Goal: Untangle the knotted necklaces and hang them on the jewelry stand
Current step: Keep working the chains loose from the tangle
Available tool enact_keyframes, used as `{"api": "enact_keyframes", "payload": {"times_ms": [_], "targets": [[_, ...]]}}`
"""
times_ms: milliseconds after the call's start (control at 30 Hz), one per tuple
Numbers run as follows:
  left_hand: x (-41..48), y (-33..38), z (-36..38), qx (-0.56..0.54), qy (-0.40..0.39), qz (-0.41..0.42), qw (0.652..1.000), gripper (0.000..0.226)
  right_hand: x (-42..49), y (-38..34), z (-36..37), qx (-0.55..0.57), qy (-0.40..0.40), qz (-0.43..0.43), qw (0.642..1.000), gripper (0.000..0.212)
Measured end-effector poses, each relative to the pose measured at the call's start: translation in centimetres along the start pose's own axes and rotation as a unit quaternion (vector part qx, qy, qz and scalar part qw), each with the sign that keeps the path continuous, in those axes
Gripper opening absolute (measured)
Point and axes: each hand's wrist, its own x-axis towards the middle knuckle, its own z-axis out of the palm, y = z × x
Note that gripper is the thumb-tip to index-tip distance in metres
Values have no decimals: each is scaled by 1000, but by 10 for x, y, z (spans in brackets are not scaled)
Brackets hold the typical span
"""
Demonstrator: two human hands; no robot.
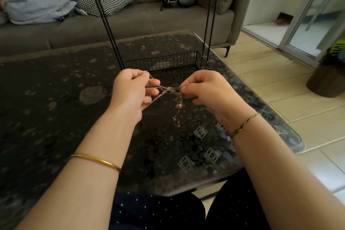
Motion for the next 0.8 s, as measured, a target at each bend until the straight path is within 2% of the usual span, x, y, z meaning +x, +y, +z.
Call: {"api": "enact_keyframes", "payload": {"times_ms": [200, 400, 467, 533, 600, 700, 800], "targets": [[7, -5, -4, 68, -10, -21, 997, 11, 2, -5, -4, 211, 1, 61, 976, 10], [9, -4, -2, 86, -7, -55, 995, 8, 2, -3, -3, 200, 48, 35, 978, 8], [7, -3, 1, 84, -32, -81, 993, 5, 2, -1, -3, 198, 45, 33, 979, 11], [6, -5, 3, 136, -55, -73, 986, 16, 2, -2, -3, 201, 37, 31, 978, 12], [3, -7, 5, 191, -85, -27, 978, 15, 1, -2, -3, 202, 31, 28, 978, 10], [-3, -6, 6, 166, -164, 27, 972, 13, 2, -2, -2, 211, 27, 25, 977, 10], [-6, -7, 7, 164, -233, 53, 957, 23, 3, 0, -2, 223, 27, 19, 974, 12]]}}
